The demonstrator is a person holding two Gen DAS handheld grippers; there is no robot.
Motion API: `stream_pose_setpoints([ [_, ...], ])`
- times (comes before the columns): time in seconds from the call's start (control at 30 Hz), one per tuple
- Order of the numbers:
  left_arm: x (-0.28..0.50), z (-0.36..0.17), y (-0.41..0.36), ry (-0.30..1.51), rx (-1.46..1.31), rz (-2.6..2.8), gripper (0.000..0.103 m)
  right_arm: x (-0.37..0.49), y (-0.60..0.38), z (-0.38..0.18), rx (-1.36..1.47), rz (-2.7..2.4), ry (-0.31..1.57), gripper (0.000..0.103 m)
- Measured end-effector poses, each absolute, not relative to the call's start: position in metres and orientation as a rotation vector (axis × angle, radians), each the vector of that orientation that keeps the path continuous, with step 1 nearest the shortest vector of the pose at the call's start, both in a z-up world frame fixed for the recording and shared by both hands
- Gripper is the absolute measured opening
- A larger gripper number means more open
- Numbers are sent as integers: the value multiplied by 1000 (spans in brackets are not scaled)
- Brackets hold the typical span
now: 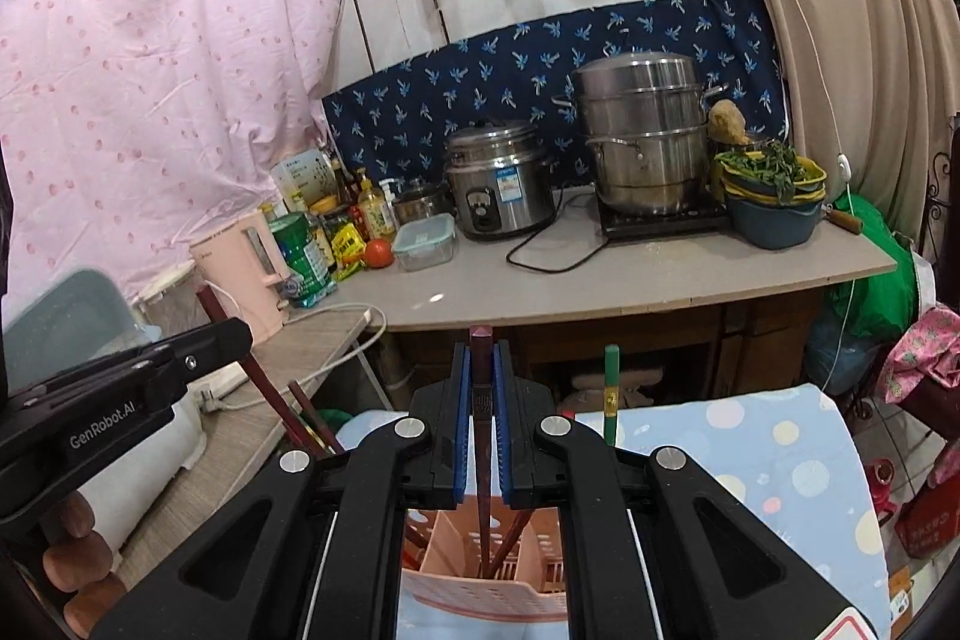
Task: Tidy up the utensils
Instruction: 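Lower the chopstick into the pink basket and open the right gripper, then move the open right gripper back over the last chopstick and spoon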
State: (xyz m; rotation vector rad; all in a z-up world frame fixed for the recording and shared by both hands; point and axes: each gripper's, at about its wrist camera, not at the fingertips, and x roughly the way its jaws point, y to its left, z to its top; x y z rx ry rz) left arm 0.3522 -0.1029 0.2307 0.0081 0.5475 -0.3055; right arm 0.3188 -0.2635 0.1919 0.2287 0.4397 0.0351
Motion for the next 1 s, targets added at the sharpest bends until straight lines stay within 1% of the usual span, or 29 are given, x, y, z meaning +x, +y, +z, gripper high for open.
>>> stream_pose_setpoints([
  [0.2, 357, 216, -107, 578, 10, -310, 7, 327, -265, 175, 231, 39, 495, 8],
  [0.23, 356, 215, -107, 578, 12, -308, 8, 326, -266, 173, 232, 36, 498, 9],
  [0.27, 355, 214, -108, 574, 14, -308, 8, 325, -266, 173, 231, 33, 493, 15],
  [0.3, 354, 213, -110, 569, 22, -310, 10, 323, -265, 174, 224, 27, 488, 18],
  [0.33, 352, 213, -111, 563, 30, -305, 17, 321, -264, 175, 221, 28, 484, 23],
  [0.37, 350, 213, -112, 555, 38, -299, 29, 320, -263, 176, 220, 29, 478, 26],
  [0.4, 349, 214, -113, 548, 42, -295, 34, 317, -262, 178, 219, 28, 472, 27],
  [0.43, 346, 214, -113, 539, 45, -290, 37, 315, -262, 180, 214, 29, 467, 29],
  [0.5, 343, 216, -115, 534, 51, -292, 37, 310, -260, 184, 204, 30, 457, 32],
  [0.57, 339, 217, -116, 533, 52, -294, 40, 304, -258, 189, 203, 32, 445, 36],
  [0.73, 327, 222, -115, 523, 57, -291, 45, 290, -256, 196, 203, 39, 436, 39],
  [1.0, 306, 230, -112, 508, 61, -289, 47, 264, -250, 203, 195, 42, 428, 39],
])
